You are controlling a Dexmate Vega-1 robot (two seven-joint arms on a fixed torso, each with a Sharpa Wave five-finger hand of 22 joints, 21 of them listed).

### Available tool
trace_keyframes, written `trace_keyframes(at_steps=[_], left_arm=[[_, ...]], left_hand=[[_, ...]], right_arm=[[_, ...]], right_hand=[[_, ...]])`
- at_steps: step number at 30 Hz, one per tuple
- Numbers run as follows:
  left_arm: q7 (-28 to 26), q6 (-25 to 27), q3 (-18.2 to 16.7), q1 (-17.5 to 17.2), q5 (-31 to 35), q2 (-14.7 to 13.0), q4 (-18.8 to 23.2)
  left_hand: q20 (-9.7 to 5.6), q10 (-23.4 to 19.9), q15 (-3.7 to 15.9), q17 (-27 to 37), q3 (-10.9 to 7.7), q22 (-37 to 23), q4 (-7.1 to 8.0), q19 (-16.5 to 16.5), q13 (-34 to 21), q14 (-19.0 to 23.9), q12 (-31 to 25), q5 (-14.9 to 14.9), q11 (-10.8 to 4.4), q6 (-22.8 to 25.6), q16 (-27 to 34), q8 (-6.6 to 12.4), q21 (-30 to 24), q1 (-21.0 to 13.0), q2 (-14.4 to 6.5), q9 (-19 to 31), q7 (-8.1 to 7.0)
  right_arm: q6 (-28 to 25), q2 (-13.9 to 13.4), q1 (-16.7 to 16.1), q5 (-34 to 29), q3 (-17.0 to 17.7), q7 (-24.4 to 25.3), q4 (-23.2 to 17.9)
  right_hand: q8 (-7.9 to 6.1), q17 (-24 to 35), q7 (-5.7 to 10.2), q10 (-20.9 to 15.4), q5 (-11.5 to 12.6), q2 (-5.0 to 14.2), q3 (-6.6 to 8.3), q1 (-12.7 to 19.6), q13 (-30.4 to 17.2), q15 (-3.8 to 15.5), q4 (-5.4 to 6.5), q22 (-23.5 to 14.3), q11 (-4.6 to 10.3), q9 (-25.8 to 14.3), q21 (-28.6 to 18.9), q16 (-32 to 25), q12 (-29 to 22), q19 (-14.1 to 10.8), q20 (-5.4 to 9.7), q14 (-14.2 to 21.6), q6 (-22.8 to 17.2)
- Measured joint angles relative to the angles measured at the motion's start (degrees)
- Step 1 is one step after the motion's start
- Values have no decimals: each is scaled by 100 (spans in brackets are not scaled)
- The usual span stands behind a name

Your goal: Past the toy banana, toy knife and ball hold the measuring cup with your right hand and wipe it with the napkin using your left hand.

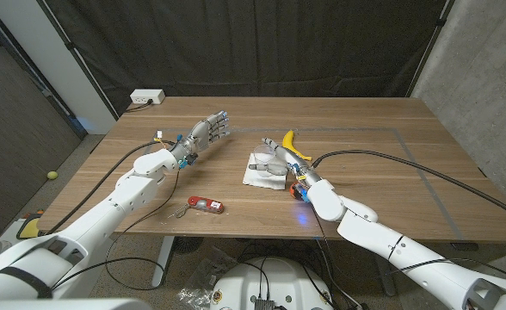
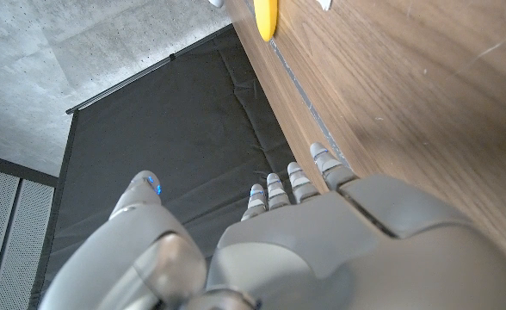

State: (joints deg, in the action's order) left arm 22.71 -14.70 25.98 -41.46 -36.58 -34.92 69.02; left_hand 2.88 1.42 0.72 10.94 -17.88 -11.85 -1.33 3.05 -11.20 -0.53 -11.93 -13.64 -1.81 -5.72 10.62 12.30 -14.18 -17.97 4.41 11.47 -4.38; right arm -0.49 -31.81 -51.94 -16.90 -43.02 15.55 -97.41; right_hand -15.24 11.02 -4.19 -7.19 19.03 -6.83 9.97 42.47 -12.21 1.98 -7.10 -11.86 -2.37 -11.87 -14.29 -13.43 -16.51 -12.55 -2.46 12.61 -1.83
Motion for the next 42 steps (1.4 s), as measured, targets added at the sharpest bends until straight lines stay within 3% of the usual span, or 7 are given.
trace_keyframes(at_steps=[6,13,21,28,36,39,42], left_arm=[[16,-7,-7,11,-15,24,-40],[44,-24,-22,18,-38,47,-101],[56,-51,-24,31,-41,63,-144],[69,-116,-24,34,13,59,-108],[97,-150,-3,53,50,35,-43],[110,-152,8,59,60,32,-28],[116,-155,12,63,66,28,-8]], left_hand=[[0,1,0,0,19,0,19,0,0,0,0,-3,0,0,0,0,0,82,9,0,0],[31,1,21,0,41,0,41,32,0,21,0,-3,-1,0,0,0,0,82,9,0,0],[52,-34,21,0,48,0,48,11,0,21,0,-3,-36,2,17,0,0,149,-58,-29,-3],[51,-41,21,0,48,0,48,11,0,21,0,-3,-44,42,44,0,0,148,-58,-29,-42],[51,-41,21,0,47,0,48,11,-1,21,0,-3,-44,42,44,0,0,88,2,-28,-42],[51,-41,21,0,47,0,48,11,-1,21,0,-3,-44,42,44,0,0,88,1,-28,-42],[51,-41,21,0,63,0,64,11,-1,21,0,-3,-44,42,44,0,0,89,1,-28,-42]], right_arm=[[-58,190,1,-191,-90,413,133],[-174,402,19,-404,-186,936,274],[-199,529,55,-507,-250,1319,407],[-194,552,67,-538,-256,1500,441],[-272,513,59,-586,-229,1652,413],[-340,462,46,-596,-216,1665,349],[-443,398,45,-596,-214,1565,293]], right_hand=[[-249,100,246,-937,70,139,-145,139,-75,51,23,-105,320,-27,-305,-257,-393,-518,198,1128,-713],[-581,273,633,-1640,175,413,-145,473,-152,91,23,-237,556,-54,-607,-471,-715,-873,471,1994,-1490],[-926,585,858,-2456,196,638,-105,997,-253,158,-80,-415,719,-37,-1088,-835,-1046,-1438,503,3023,-2208],[-932,736,837,-2445,172,627,-150,1476,-284,-1,-162,-773,676,-10,-1663,-1255,-937,-1917,513,3189,-2242],[-906,736,765,-2481,98,462,-183,1712,-284,-24,-192,-1257,610,-11,-2287,-1526,-842,-2009,421,3374,-2253],[-770,886,711,-2230,5,691,-511,1738,-276,80,102,-1344,544,-11,-2372,-1129,-607,-1768,520,3254,-2062],[-530,1102,607,-1585,-2,739,-860,1351,-194,208,391,-1404,383,-11,-2460,-462,-237,-1266,191,2244,-1596]])
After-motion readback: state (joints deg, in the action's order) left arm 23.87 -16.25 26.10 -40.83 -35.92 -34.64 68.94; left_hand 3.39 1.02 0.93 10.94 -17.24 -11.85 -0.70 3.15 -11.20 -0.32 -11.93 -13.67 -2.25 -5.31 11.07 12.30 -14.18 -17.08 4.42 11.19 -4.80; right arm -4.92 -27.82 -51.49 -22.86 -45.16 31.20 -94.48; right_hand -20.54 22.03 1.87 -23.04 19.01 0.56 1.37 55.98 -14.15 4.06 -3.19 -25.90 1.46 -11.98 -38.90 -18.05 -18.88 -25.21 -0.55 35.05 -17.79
